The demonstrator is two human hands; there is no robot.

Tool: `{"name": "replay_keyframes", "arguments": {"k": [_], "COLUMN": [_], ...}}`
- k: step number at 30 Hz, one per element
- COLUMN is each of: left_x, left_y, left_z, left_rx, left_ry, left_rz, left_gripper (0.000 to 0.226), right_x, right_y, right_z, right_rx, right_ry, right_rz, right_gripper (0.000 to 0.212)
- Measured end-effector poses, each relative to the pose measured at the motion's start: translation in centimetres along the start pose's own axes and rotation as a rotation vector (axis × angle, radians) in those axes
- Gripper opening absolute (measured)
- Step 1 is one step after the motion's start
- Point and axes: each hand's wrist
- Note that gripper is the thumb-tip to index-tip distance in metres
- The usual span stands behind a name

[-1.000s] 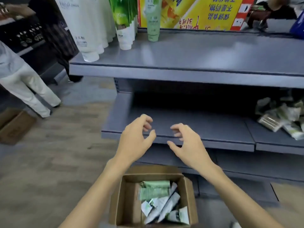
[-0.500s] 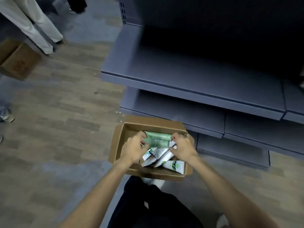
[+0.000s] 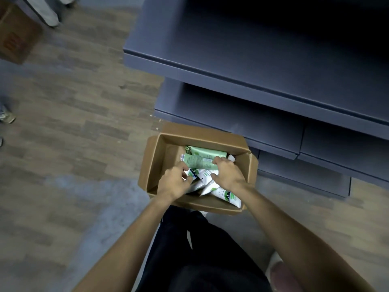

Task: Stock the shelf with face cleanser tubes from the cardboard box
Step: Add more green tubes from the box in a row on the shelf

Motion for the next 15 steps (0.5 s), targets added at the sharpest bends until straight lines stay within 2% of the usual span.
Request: {"name": "replay_keyframes", "arguments": {"k": [5,9,15], "left_x": [-0.9,-1.1,-1.1], "left_y": [-1.0,-1.8,-2.2], "left_z": [0.8,1.4,1.9], "left_rx": [-0.016,0.025,0.033], "left_ry": [0.024,0.038,0.037], "left_rz": [0.03,0.043,0.058], "left_gripper": [0.023,0.022,0.023], "right_x": [-2.1,-3.3,-3.9], "right_y": [-2.0,-3.1,-4.2], "right_z": [-0.1,-0.2,1.6], "right_rx": [0.107,0.151,-0.034], "right_ry": [0.056,0.069,0.021], "right_rz": [0.008,-0.044,0.027], "right_gripper": [0.051,0.046,0.043]}}
Point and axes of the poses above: each hand's wrist, its own x-axis away from the middle knuckle, its own y-axis out of the back of the hand, z = x × y, and after that the axes turned 4 degrees about -z, right-handed
